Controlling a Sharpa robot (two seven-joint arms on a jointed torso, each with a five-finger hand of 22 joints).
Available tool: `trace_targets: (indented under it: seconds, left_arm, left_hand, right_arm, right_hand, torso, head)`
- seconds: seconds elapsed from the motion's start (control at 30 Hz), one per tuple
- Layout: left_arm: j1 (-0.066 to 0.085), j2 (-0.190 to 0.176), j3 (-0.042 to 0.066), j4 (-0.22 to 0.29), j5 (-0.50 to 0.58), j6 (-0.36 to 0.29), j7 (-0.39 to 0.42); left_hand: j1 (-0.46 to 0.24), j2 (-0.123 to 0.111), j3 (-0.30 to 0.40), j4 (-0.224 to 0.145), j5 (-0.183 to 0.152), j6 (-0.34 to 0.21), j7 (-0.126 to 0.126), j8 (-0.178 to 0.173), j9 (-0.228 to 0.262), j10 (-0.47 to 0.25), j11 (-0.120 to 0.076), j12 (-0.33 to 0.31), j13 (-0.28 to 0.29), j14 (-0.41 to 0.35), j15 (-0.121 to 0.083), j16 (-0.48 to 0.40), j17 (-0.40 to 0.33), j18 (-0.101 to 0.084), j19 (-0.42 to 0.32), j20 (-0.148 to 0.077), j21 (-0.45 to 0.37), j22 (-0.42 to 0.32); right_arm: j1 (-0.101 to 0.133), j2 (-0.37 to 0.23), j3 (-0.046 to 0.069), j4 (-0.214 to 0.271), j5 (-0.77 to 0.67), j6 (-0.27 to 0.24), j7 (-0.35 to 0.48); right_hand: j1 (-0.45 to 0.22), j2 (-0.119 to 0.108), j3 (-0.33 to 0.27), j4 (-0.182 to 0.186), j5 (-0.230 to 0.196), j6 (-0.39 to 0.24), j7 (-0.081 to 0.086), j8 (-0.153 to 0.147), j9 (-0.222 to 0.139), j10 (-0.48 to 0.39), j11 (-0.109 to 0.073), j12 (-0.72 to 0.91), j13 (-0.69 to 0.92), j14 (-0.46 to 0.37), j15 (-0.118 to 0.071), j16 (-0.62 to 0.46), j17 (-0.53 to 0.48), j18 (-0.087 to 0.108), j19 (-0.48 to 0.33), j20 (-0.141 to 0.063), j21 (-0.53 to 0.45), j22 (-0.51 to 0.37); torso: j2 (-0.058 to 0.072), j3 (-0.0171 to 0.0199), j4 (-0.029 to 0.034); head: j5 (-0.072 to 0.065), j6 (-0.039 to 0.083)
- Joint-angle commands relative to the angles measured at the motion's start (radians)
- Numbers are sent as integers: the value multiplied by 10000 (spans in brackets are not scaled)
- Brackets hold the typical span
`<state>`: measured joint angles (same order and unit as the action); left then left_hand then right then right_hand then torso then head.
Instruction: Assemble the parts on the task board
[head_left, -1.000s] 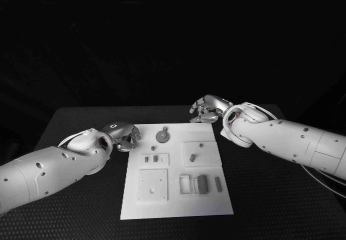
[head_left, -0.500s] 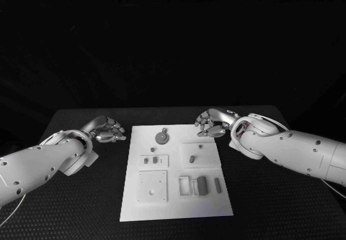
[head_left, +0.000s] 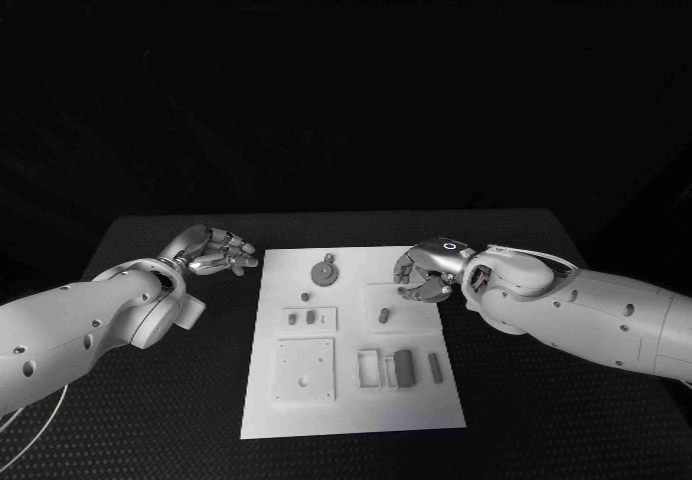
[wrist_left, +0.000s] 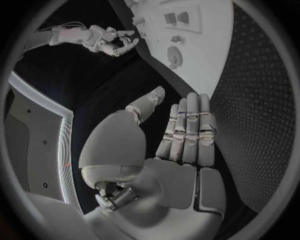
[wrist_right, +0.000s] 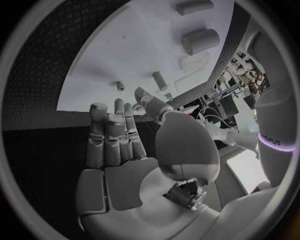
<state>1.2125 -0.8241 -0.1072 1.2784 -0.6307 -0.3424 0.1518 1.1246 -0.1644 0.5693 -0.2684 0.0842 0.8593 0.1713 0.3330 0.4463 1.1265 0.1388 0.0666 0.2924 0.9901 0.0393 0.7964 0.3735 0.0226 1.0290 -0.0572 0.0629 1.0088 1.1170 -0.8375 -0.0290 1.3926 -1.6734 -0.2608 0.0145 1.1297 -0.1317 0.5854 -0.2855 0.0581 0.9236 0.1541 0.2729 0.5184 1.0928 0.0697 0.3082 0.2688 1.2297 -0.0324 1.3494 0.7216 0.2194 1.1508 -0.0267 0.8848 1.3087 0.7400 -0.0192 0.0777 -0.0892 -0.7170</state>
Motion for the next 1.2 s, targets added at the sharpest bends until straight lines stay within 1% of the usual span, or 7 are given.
trace_targets:
  seconds: [0.03, 0.27, 0.43, 0.73, 0.83, 1.0, 1.2]
  left_arm:
    - [13, 12, 8, 27, 403, 148, 299]
    - [13, 11, 8, 40, 487, 69, 324]
    - [13, 5, 8, 33, 536, 77, 328]
    - [13, -26, 8, 19, 585, 119, 340]
    - [13, -25, 8, 19, 564, 121, 335]
    - [13, -30, 8, 19, 560, 165, 319]
    - [14, -22, 8, 21, 560, 166, 324]
  left_hand:
    - [-91, 22, -19, -29, -18, -47, 13, 49, 11, -93, -11, 15, -17, 101, 8, -51, 22, -129, -4, 9, 19, -28]
    - [-68, -26, -48, -46, 1, -79, 78, 49, 2, -235, 45, 1, -109, 72, 56, -257, 140, -152, -67, 43, 8, -227]
    - [-69, -43, -65, -39, -1, -82, 78, 56, -1, -274, 63, 7, -144, 7, 90, -369, 201, -168, -146, 72, 5, -326]
    - [-71, -35, -76, -23, -1, -91, 81, 57, -5, -298, 75, 14, -168, -26, 111, -437, 256, -174, -188, 90, 12, -390]
    - [-64, -38, -78, -25, 0, -98, 83, 55, -7, -289, 72, 22, -170, -34, 115, -456, 271, -174, -200, 93, 13, -406]
    - [-60, -35, -81, -22, 0, -105, 87, 53, -10, -287, 71, 27, -176, -43, 120, -479, 291, -177, -215, 100, 14, -428]
    - [-68, -31, -87, -9, -1, -113, 90, 51, -12, -295, 75, 25, -184, -45, 124, -496, 313, -177, -219, 103, 20, -445]
  right_arm:
    - [-28, 80, -26, -62, -924, 338, -311]
    - [-156, 356, -51, -350, -915, 11, -345]
    - [-218, 472, -52, -440, -975, -43, -415]
    - [-250, 555, -54, -626, -1203, 40, -588]
    - [-253, 565, -58, -637, -1240, 146, -606]
    - [-266, 628, -88, -708, -1356, 274, -641]
    - [-313, 726, -116, -786, -1406, 199, -665]
  right_hand:
    - [21, -44, -7, -3, 5, -10, 23, 0, -26, 193, 160, -196, -91, 41, 62, -80, -7, 424, 45, 12, -76, 19]
    - [77, -136, 17, -8, 5, -262, 104, -141, -132, 58, 298, -705, -304, 7, 195, -123, 17, 424, 58, 25, -152, 5]
    - [126, -92, 43, -13, 6, -272, 120, -144, -147, 104, 299, -765, -325, 15, 196, -117, 28, 424, 72, 22, -160, 6]
    - [190, 30, 68, -24, 5, -248, 128, -126, -164, 199, 291, -854, -351, 33, 189, -109, 45, 424, 97, 17, -166, 16]
    - [294, 228, 105, -52, 4, -225, 123, -108, -173, 284, 273, -895, -354, 21, 172, -116, 54, 424, 85, 13, -180, 24]
    - [367, 335, 54, -56, 3, -112, 87, -37, -171, 532, 205, -887, -297, 11, 108, -121, 75, 424, 71, 22, -186, 54]
    - [397, 548, 24, -57, 4, -20, 44, 22, -164, 690, 145, -896, -215, 18, 48, -129, 91, 424, 73, 26, -190, 77]
  torso:
    - [9, -6, -12]
    - [21, -8, 32]
    - [7, -18, 29]
    - [8, -13, 5]
    - [6, -16, 7]
    - [6, -7, 6]
    - [10, -4, 4]
  head:
    - [2, -2]
    - [8, -50]
    - [26, -89]
    - [32, -110]
    - [29, -108]
    - [18, -120]
    - [23, -122]
